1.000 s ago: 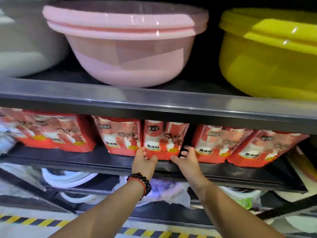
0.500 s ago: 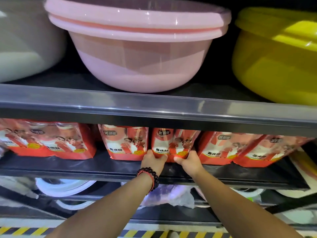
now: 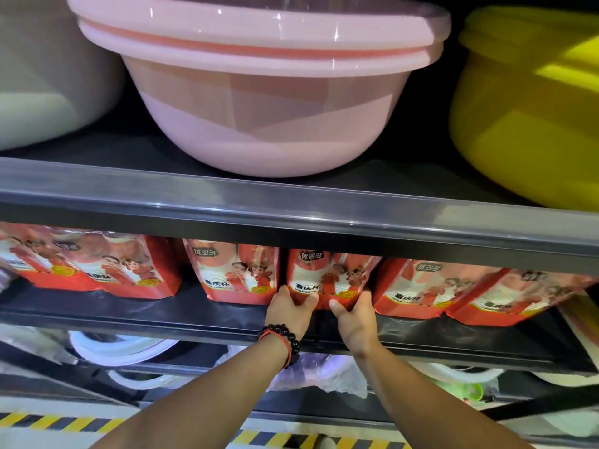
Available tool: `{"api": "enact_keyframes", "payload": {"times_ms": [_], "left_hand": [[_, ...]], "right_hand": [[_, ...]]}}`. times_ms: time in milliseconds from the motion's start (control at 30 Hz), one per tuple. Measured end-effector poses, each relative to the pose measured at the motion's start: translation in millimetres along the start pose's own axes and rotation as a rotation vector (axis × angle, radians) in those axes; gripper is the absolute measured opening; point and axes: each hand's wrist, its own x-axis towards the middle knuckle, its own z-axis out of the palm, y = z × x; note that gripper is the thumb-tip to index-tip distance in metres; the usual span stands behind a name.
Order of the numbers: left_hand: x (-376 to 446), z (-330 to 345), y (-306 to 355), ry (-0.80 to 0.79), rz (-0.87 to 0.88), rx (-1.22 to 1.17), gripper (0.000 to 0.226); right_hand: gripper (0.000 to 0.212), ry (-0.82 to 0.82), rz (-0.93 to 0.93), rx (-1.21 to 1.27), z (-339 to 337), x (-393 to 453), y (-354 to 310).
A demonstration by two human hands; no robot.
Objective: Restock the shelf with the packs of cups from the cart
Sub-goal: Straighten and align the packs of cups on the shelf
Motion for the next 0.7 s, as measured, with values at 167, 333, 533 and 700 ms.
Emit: {"api": "enact_keyframes", "payload": {"times_ms": [167,333,533,700], "left_hand": [[-1,5,-1,0.002,0.006,-0.025,0.034],[-3,3,0,-0.005,-0.021,-0.063,0.031],[-25,-11,-18,0.003,-0.047,-0.154,0.030],[-33,-68,-55,0.186,0.039,-0.371,0.010]], "right_hand": [[0.031,0.028,-0.046,-0.001,-2,1,2],[0.031,0.037,-0.001,-0.044,-1,1,5],[0.036,0.025,-0.059,0.115,0,-11,4],[0.046,0.198,-0.014,0.241,17,-55,13]]}}
